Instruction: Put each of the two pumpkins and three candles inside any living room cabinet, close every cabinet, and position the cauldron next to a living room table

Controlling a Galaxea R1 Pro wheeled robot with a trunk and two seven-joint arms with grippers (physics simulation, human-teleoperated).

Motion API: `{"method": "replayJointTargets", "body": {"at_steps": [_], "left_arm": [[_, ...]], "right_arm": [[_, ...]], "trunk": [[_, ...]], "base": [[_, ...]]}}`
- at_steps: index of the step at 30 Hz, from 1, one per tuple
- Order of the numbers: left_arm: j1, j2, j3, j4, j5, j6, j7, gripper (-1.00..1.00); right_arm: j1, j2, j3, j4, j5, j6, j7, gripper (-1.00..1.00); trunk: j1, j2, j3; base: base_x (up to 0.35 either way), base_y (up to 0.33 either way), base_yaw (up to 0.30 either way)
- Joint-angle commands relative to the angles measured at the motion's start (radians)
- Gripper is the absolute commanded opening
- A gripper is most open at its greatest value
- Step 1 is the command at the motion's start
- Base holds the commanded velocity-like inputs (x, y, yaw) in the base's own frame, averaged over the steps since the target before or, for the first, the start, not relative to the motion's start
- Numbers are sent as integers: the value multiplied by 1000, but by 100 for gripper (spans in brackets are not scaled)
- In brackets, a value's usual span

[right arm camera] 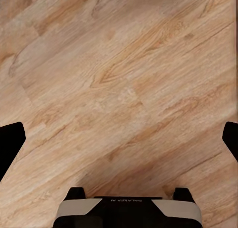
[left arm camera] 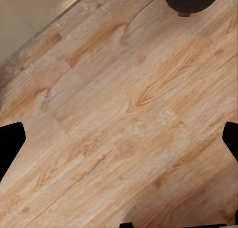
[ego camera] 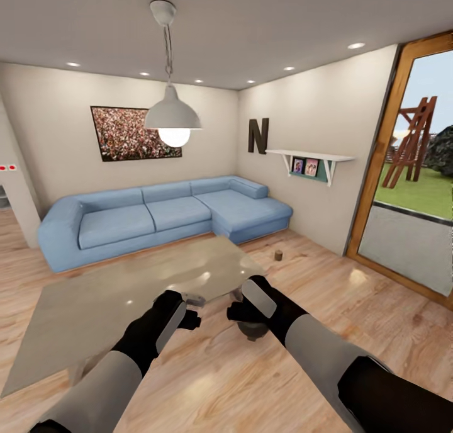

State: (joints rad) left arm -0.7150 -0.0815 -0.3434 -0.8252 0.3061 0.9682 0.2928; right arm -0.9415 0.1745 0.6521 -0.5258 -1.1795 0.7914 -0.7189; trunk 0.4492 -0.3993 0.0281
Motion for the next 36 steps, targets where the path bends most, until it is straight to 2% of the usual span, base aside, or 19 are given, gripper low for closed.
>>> {"method": "replayJointTargets", "body": {"at_steps": [1,23,31,36], "left_arm": [[0,0,-2,0,10,3,11,100],[-1,0,-3,6,10,0,16,100],[-1,-1,-3,7,10,0,17,100],[-1,-1,-23,7,10,0,17,100]], "right_arm": [[-1,0,1,0,-8,1,-8,100],[-1,0,-6,0,-8,2,-8,100],[-1,0,-7,0,-8,2,-8,100],[-1,0,-22,0,-8,2,-8,100]], "trunk": [[1,-1,1],[1,-1,34],[1,-1,39],[1,-1,39]], "base": [[230,-179,-70],[230,-195,-105],[230,-216,-73],[230,-223,-8]]}}
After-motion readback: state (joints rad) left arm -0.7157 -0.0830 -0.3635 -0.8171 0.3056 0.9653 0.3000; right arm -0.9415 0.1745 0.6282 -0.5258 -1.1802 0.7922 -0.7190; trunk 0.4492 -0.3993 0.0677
